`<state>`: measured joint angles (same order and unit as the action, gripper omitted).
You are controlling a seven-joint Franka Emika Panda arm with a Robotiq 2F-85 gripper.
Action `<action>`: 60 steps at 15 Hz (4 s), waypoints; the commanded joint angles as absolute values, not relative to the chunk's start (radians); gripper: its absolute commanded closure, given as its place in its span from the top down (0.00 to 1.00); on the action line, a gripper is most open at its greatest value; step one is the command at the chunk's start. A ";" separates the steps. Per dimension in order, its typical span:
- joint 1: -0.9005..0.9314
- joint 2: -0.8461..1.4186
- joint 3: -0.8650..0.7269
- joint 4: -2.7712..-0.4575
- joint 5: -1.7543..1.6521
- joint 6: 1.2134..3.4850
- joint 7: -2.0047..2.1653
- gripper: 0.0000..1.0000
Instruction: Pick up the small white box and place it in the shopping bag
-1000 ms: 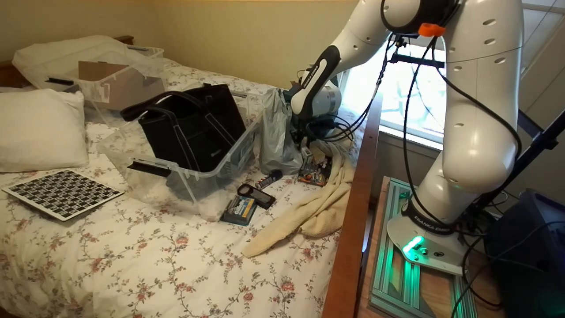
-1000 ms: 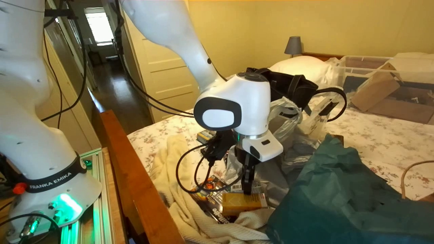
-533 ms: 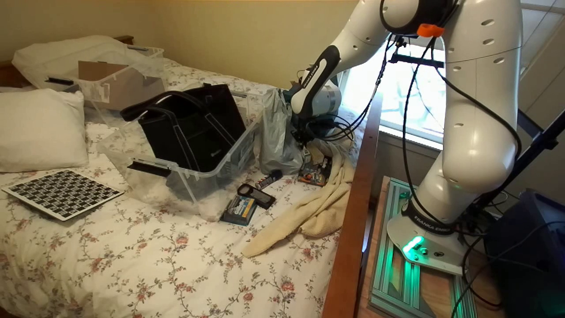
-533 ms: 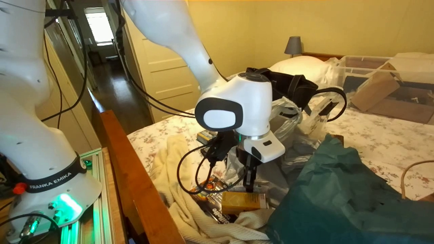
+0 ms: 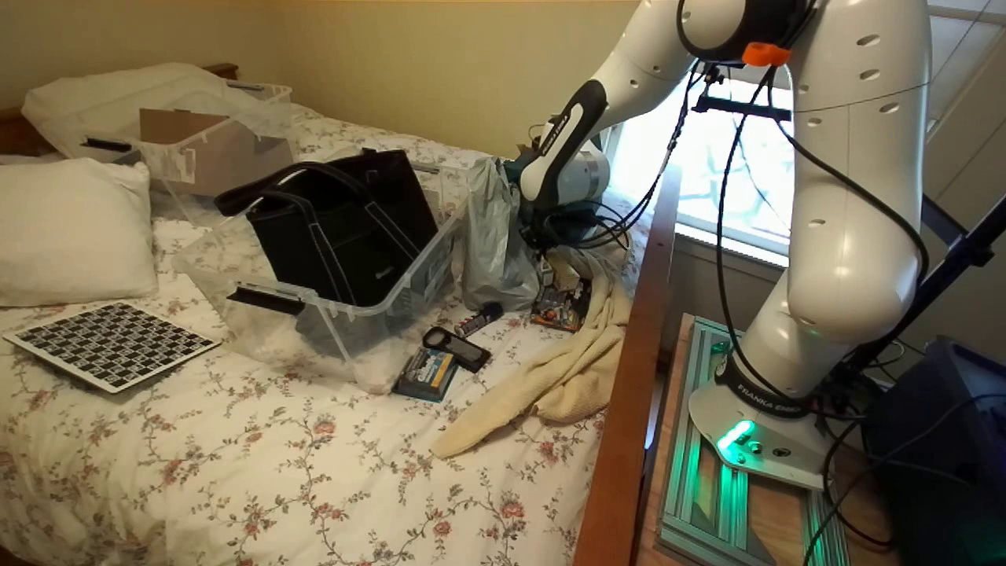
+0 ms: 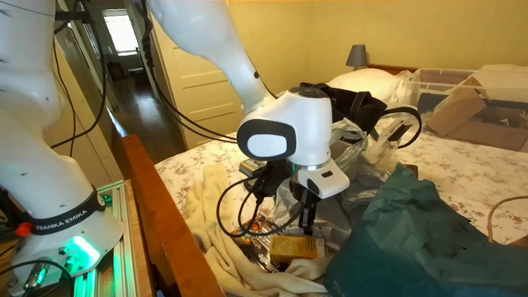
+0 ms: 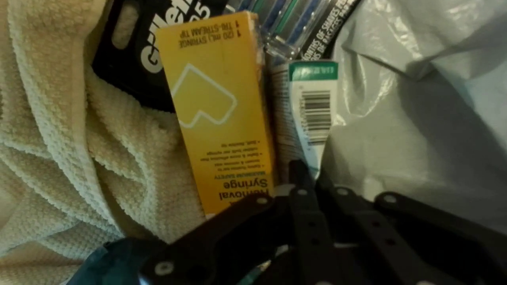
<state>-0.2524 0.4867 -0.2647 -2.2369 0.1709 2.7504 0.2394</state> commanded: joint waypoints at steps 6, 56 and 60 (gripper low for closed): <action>-0.196 0.278 -0.396 -2.390 0.056 2.772 0.244 0.01; 0.243 -0.169 -0.370 -2.374 0.299 2.901 -0.899 0.01; 0.449 -0.145 -0.511 -2.295 0.601 2.854 -1.197 0.01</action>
<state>0.3344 -0.1846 -0.4202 -2.3688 0.4165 2.8851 -1.0008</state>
